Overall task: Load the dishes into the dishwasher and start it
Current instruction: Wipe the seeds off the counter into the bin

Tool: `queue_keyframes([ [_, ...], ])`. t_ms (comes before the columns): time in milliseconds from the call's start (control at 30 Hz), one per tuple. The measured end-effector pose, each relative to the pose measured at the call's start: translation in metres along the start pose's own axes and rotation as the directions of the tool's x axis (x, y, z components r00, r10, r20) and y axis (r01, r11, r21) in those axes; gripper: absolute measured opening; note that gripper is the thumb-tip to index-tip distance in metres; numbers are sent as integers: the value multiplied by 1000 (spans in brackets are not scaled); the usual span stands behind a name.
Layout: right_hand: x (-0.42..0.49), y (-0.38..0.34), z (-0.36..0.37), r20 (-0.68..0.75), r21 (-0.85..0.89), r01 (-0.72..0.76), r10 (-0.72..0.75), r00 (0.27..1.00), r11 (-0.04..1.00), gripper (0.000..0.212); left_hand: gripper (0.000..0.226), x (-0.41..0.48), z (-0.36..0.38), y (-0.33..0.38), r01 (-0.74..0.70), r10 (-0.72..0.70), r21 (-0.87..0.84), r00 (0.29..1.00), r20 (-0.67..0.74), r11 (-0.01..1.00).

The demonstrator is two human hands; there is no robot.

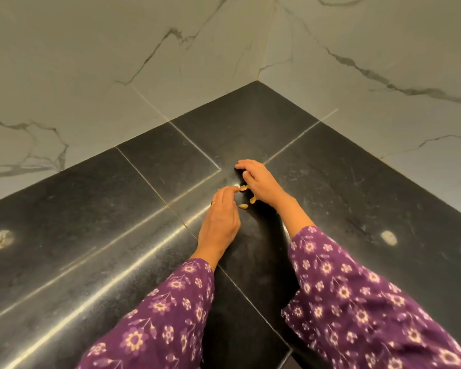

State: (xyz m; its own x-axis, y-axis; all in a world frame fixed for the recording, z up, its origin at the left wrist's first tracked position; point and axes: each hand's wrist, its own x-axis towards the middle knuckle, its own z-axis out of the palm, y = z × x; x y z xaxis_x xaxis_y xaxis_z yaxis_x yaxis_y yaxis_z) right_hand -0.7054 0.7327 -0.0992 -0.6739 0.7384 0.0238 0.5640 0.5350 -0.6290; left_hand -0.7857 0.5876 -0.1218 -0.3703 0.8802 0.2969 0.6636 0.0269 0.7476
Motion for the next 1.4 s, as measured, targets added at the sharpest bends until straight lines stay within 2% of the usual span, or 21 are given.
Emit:
queue_keyframes([
  [200,-65,-17,22,-7,1,92,-92,996,996,34,33,-1,-2,2,-9,9,-38,1000,-8,999],
  [333,-98,-30,26,-101,22,101,-98,990,995,27,36,-2,-1,2,15,-15,-45,1000,4,999],
  [533,-126,-31,32,-164,-164,45,-73,984,985,15,36,-2,0,1,24,-24,-11,999,33,1000],
  [700,-129,-28,39,-162,-95,-9,-7,987,995,28,34,-2,0,2,-8,8,13,999,40,1000],
  [800,-123,-27,42,-121,-165,-49,29,992,985,39,32,-1,0,2,-28,26,30,998,50,999],
  [867,-123,-25,43,-138,-78,-76,65,988,994,44,31,-2,-1,1,-40,38,40,998,50,998],
  [933,-126,-26,36,-194,213,-175,218,957,961,45,29,-2,-2,2,-44,41,43,997,59,998],
  [1000,-127,-28,28,-234,465,-254,395,889,848,39,28,-3,-4,4,-47,44,35,997,68,998],
  [1067,-128,-31,17,-244,664,-237,505,828,709,33,27,-5,-6,7,-81,77,38,993,87,996],
  [1100,-130,-30,12,-218,791,-190,558,801,581,32,28,-7,-8,9,-109,103,50,988,113,993],
  [1133,-132,-30,6,-155,919,-113,612,776,377,33,30,-10,-9,10,-137,126,67,981,149,988],
  [1167,-136,-28,0,-71,991,-17,646,760,129,35,33,-12,-9,11,-160,141,91,972,189,983],
  [1200,-142,-24,-6,8,992,74,652,758,-99,36,37,-15,-8,14,-185,152,125,961,232,975],
  [1233,-150,-20,-11,70,952,141,638,766,-273,37,41,-18,-7,17,-210,157,175,948,278,962],
  [1267,-159,-17,-14,115,902,182,625,772,-391,37,46,-21,-4,22,-237,152,232,931,332,943],
  [1333,-175,-12,-17,164,824,230,607,777,-518,34,57,-26,4,35,-270,116,317,894,432,909],
  [1400,-189,-11,-19,196,778,266,621,759,-570,29,63,-33,13,48,-271,77,344,872,484,899],
])
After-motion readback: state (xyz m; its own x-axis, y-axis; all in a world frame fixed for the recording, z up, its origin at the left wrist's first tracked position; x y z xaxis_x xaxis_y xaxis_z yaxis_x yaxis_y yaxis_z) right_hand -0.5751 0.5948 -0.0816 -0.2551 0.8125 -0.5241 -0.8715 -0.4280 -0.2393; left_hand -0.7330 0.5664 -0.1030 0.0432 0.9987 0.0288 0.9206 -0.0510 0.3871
